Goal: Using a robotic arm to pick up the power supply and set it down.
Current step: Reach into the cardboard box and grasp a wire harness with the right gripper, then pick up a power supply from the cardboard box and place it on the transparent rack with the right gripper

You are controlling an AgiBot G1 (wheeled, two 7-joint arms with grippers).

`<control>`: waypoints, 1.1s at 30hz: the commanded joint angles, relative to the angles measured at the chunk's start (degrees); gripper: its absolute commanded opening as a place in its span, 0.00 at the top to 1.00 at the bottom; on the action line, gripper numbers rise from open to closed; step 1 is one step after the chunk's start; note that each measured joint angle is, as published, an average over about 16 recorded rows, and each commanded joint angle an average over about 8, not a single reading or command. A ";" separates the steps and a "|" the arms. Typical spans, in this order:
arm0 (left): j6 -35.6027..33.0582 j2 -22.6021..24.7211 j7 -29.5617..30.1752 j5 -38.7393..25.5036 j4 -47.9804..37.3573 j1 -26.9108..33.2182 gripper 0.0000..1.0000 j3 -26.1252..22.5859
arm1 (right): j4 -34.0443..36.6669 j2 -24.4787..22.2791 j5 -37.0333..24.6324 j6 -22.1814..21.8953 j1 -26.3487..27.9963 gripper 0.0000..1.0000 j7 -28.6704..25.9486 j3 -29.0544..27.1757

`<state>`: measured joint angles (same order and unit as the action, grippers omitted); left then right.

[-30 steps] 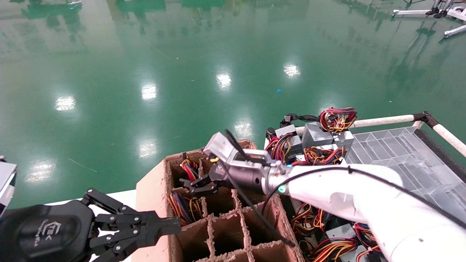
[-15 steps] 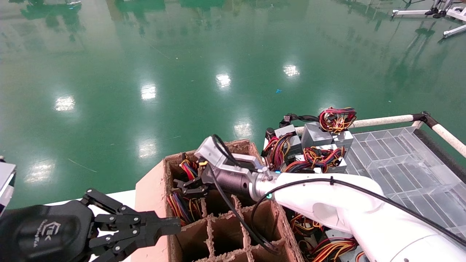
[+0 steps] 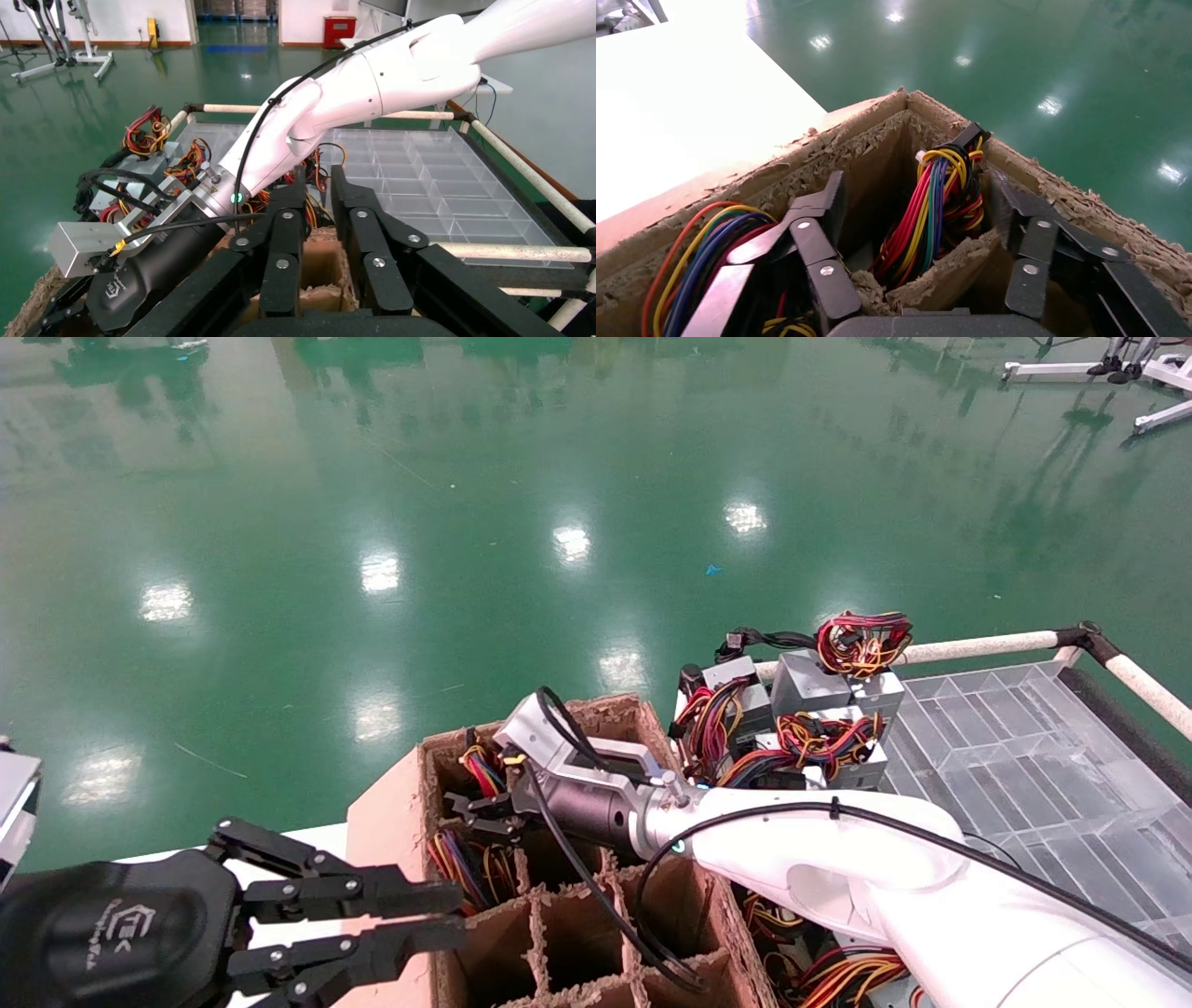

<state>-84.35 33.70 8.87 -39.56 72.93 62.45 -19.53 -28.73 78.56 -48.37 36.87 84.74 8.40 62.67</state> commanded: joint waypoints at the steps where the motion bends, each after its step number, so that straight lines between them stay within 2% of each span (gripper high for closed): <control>1: 0.00 0.00 0.00 0.00 0.00 0.00 0.00 0.00 | -0.07 -0.02 1.07 -0.37 0.12 1.00 0.11 1.02; 22: 0.01 -0.01 -0.01 0.02 0.00 0.01 0.00 -0.03 | 1.48 -0.12 11.49 -1.62 0.41 1.00 1.75 6.59; 33: 0.02 -0.01 -0.02 0.03 0.00 0.01 0.00 -0.04 | 2.88 -0.31 19.38 1.20 1.34 1.00 2.20 5.79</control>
<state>-84.34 33.69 8.86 -39.54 72.93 62.46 -19.56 -25.73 78.22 -29.04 38.40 86.29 10.85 68.30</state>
